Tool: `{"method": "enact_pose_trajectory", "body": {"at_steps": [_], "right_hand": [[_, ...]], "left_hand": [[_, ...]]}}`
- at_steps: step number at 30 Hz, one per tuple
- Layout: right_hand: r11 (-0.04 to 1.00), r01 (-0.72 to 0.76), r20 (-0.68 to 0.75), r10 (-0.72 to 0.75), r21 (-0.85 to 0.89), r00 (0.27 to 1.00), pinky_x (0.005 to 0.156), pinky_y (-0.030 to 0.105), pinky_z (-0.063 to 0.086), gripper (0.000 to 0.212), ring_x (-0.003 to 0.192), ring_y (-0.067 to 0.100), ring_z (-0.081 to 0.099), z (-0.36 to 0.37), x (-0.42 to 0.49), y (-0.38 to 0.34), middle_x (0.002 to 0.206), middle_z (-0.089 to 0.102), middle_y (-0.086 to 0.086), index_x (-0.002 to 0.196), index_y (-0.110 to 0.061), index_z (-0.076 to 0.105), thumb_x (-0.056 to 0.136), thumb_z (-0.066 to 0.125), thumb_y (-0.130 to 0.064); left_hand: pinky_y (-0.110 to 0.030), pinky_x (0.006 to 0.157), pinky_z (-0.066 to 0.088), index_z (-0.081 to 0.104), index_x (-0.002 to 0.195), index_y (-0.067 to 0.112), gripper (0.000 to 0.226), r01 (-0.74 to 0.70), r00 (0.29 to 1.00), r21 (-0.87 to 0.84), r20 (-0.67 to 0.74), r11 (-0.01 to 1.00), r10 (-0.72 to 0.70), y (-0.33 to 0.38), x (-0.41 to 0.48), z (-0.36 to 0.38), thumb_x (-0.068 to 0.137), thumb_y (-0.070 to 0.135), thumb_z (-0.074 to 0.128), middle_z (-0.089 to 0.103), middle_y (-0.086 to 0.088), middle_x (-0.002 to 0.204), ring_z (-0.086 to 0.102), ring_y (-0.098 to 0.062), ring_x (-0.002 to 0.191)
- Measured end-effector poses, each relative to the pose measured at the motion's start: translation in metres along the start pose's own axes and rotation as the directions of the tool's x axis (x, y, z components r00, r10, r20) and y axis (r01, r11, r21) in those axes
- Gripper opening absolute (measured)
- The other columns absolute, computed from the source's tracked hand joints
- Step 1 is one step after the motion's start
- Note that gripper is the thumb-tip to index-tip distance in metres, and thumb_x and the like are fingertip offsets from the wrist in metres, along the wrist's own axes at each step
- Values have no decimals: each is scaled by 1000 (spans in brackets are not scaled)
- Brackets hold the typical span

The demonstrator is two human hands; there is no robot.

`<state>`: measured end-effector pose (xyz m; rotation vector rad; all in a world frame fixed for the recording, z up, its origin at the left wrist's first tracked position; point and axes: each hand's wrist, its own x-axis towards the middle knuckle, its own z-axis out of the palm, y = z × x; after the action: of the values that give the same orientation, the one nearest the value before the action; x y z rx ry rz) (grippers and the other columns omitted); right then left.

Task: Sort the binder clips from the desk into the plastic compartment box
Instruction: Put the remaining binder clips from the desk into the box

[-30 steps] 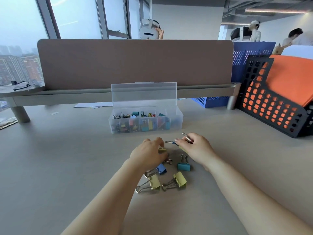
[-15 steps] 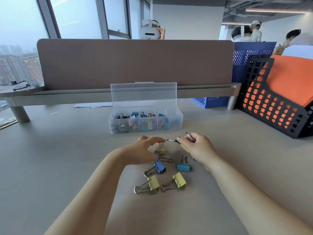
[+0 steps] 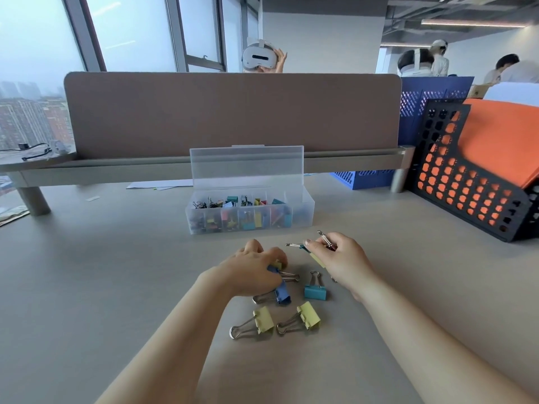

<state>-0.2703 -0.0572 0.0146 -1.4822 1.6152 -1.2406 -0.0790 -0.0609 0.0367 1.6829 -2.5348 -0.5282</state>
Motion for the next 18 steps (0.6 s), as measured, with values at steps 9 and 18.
{"method": "enact_pose_trajectory", "body": {"at_steps": [9,18], "right_hand": [[999,23,10,-22,-40,1000,56,24,37,30,61,13,48,0,-3,-2,66,54,-5,84,-11,62,83,69,-41],[999,34,1,-34,20,999,52,22,35,29,56,13,46,-2,-4,-2,61,52,-6,81,-10,62,84,69,-38]], "left_hand": [[-32,85,40,40,118,34,39,-7,996,87,-87,996,15,1,-4,2,84,49,51,38,-2,116,43,-23,98],[-30,71,37,40,106,37,34,-56,989,83,-129,995,66,1,-6,3,78,48,55,42,3,107,50,-21,95]]}}
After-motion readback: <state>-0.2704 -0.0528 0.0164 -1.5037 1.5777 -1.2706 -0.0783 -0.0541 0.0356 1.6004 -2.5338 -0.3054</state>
